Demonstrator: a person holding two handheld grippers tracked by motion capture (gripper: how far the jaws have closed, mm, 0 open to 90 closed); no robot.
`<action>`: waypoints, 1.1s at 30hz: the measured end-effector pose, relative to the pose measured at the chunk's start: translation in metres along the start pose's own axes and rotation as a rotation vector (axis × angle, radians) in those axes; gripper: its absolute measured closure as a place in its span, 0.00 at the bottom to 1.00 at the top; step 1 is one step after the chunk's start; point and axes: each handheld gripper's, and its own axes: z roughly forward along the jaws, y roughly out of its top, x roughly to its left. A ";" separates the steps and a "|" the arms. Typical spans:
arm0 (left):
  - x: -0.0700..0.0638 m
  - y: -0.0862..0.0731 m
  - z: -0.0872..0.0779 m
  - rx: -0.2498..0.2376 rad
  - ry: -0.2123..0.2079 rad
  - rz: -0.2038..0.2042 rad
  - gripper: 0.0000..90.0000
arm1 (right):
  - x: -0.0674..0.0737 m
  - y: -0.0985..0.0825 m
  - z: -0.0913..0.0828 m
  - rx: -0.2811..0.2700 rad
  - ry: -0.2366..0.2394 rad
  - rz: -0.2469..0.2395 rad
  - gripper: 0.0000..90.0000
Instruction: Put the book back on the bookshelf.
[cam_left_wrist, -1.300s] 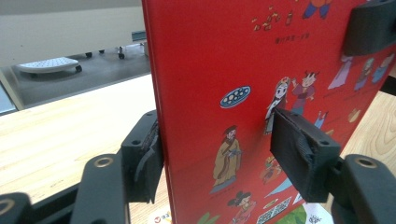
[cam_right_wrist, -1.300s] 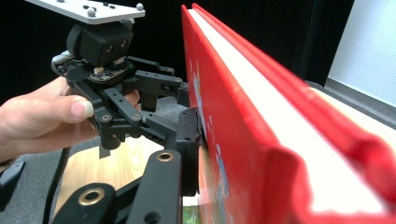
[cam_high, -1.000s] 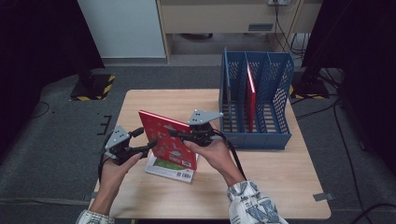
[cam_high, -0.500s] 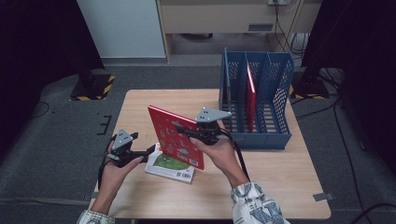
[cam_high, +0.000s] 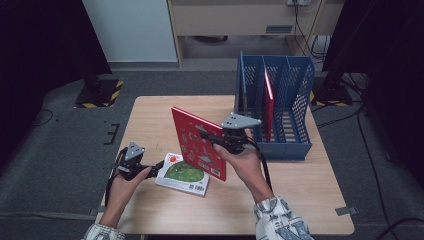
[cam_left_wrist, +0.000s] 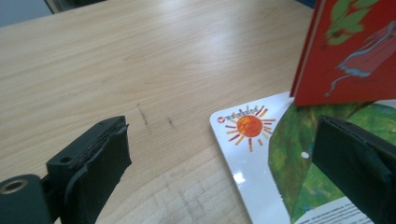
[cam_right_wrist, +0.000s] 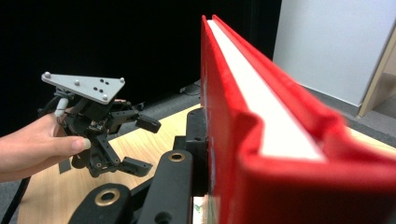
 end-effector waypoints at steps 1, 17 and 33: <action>0.001 -0.001 0.000 0.000 0.001 -0.003 0.04 | -0.001 0.000 -0.001 0.000 -0.005 -0.001 0.89; 0.002 -0.003 -0.001 0.006 -0.009 -0.014 0.04 | -0.005 0.000 -0.020 -0.012 -0.050 0.029 0.89; 0.001 -0.004 0.000 0.025 -0.006 -0.004 0.04 | -0.008 -0.001 -0.046 -0.029 -0.077 0.043 0.89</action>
